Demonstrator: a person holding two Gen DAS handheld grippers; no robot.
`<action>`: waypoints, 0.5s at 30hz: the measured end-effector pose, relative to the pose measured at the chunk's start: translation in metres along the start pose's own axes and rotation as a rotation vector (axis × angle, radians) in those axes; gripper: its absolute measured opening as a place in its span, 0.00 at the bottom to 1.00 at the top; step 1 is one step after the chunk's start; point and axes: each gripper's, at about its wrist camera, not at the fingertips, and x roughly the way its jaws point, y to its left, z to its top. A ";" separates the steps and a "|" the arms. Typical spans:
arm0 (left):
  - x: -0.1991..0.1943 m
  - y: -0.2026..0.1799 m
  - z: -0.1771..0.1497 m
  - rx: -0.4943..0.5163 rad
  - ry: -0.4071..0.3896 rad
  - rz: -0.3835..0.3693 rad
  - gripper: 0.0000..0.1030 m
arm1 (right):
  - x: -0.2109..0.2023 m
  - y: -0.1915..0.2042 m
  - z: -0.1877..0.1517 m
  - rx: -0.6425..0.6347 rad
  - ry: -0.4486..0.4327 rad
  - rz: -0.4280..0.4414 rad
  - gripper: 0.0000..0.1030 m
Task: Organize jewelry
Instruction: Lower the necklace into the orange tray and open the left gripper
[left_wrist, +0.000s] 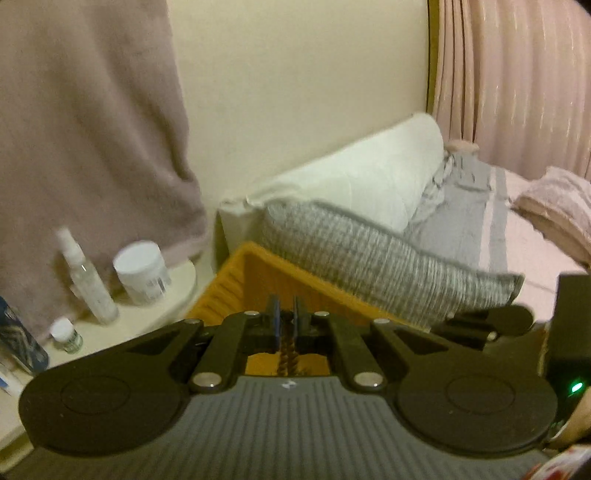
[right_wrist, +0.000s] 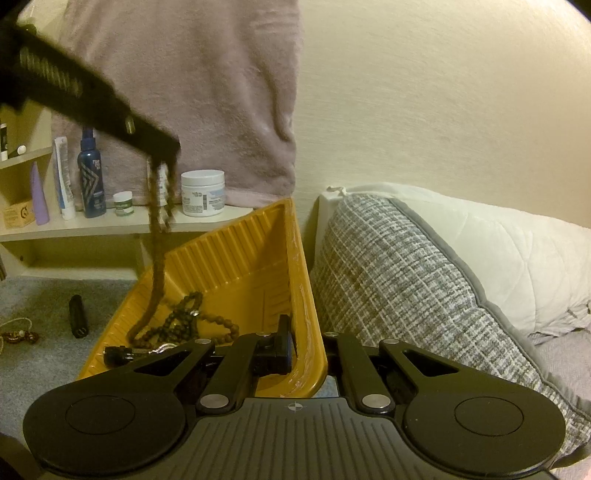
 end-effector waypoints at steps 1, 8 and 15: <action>0.005 0.000 -0.003 -0.004 0.011 -0.002 0.05 | 0.000 0.000 0.000 0.001 0.000 0.000 0.05; 0.024 0.005 -0.015 -0.033 0.059 -0.022 0.06 | 0.000 0.000 0.000 0.003 0.001 -0.002 0.05; 0.016 0.017 -0.019 -0.068 0.040 0.020 0.18 | -0.001 0.001 0.000 0.004 0.000 -0.002 0.05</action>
